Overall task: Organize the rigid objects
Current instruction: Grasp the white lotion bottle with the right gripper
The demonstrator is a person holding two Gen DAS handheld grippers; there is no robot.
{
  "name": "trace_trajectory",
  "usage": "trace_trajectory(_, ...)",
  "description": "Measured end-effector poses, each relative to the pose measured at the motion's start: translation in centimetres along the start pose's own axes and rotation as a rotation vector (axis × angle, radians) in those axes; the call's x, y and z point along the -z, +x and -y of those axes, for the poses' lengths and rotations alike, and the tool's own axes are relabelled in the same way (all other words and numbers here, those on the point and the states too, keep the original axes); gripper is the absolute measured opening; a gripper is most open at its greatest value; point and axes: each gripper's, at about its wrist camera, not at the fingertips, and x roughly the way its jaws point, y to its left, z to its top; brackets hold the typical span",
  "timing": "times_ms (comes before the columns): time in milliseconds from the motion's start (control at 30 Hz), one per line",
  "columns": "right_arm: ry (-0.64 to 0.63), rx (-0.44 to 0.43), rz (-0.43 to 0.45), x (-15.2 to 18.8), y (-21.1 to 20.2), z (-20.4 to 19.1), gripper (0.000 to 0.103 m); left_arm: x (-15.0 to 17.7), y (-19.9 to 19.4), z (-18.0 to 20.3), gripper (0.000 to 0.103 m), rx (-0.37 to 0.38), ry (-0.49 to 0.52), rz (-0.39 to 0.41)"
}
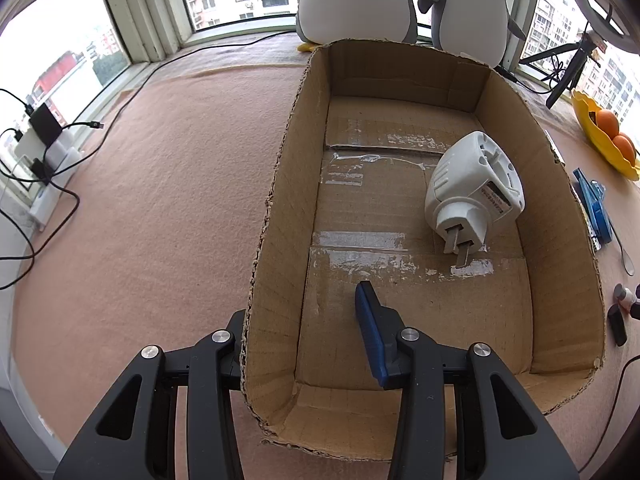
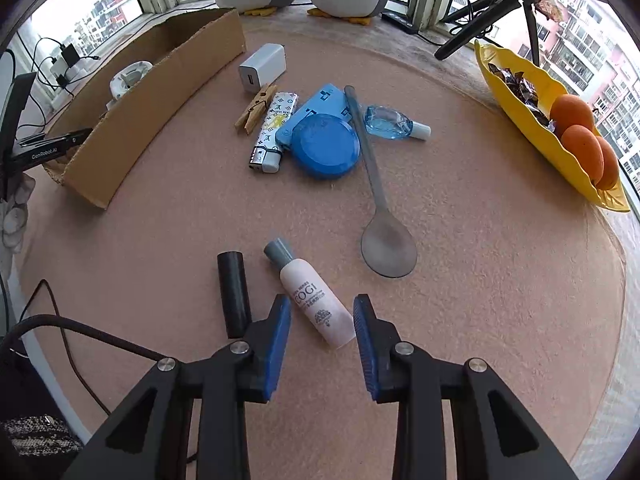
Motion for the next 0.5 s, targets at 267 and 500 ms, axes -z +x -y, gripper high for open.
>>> trace_trajectory(267,-0.012,0.001,-0.028,-0.5,1.2,-0.2,0.024,0.1,0.0,0.0,0.041,0.001,-0.002,-0.001)
trace_trajectory(500,0.003,0.0,-0.048,-1.1,2.2,0.0,0.018,0.1,0.0,0.0,0.041,0.001,-0.002,-0.001)
